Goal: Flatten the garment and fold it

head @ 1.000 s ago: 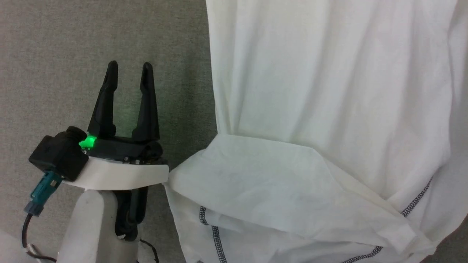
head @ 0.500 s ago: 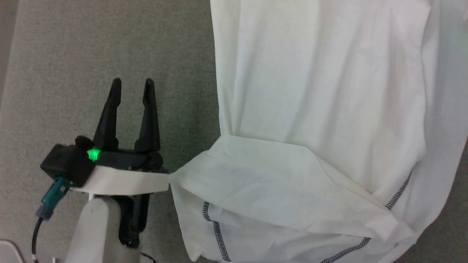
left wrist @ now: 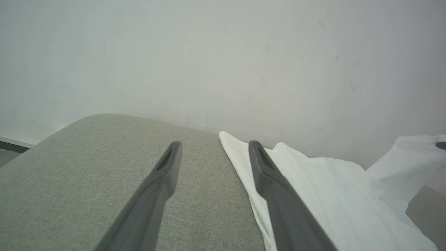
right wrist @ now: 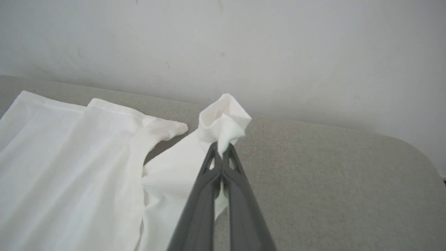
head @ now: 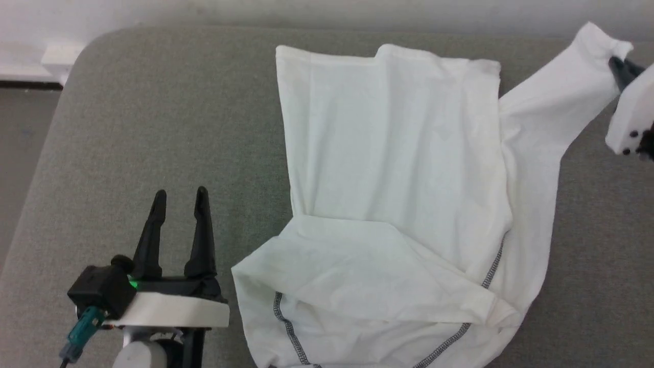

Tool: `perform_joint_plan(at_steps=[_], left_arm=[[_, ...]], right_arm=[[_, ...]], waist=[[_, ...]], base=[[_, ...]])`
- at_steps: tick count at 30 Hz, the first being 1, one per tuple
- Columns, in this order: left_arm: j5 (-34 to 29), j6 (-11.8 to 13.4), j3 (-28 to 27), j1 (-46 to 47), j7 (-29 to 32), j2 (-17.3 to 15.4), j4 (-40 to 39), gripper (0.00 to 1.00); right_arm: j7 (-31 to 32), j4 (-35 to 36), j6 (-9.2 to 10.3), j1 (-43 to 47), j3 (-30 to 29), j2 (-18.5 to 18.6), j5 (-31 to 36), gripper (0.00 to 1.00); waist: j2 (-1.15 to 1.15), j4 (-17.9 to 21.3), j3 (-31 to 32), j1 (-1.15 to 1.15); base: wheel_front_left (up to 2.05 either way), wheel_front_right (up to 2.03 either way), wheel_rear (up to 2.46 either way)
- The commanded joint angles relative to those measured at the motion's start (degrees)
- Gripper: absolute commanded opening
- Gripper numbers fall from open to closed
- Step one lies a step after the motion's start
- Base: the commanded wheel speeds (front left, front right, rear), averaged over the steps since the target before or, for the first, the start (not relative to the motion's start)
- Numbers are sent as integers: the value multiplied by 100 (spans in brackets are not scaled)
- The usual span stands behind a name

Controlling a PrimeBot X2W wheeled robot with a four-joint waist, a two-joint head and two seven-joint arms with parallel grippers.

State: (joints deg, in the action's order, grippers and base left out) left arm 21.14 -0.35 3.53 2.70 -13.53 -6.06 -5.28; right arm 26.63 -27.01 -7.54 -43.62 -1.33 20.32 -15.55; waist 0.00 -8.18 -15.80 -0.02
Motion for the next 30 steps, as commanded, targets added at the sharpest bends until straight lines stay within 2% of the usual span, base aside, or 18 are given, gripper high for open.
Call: perform_joint_plan(at_steps=[1,4,9,11,14,17,21,30], left_arm=[[0,50,-27,-121,26,-11,-69,100],[-3,117,-16,-297,115,-11,-195,100],[12,178,3,-474,222,-22,-342,100],[19,184,32,-510,252,-19,-379,100],[29,186,101,-541,292,-3,-407,100],[53,163,152,-539,309,2,-363,100],[98,139,207,-528,322,15,-278,100],[158,83,347,-426,359,35,-56,100]], right_arm=[[92,438,5,371,23,104,-112,0],[414,1568,5,1198,-79,183,-270,0],[946,3358,5,2419,-191,-41,-340,0],[1094,3895,5,2781,-107,-188,-310,0],[1224,4344,5,3164,236,-382,-390,0],[1246,4522,5,3441,789,-610,-561,0],[1177,4367,5,3621,1648,-820,-803,0],[554,2926,5,3081,3474,-1391,-1392,0]], waist=[[0,492,744,2],[0,548,923,2],[0,592,1116,2],[0,595,1140,2],[0,573,1165,2],[0,520,1193,2],[0,434,1212,2],[0,153,1161,2]], base=[[0,0,0],[0,0,0],[0,0,0],[0,0,0],[0,0,0],[0,0,0],[0,0,0],[0,0,0]])
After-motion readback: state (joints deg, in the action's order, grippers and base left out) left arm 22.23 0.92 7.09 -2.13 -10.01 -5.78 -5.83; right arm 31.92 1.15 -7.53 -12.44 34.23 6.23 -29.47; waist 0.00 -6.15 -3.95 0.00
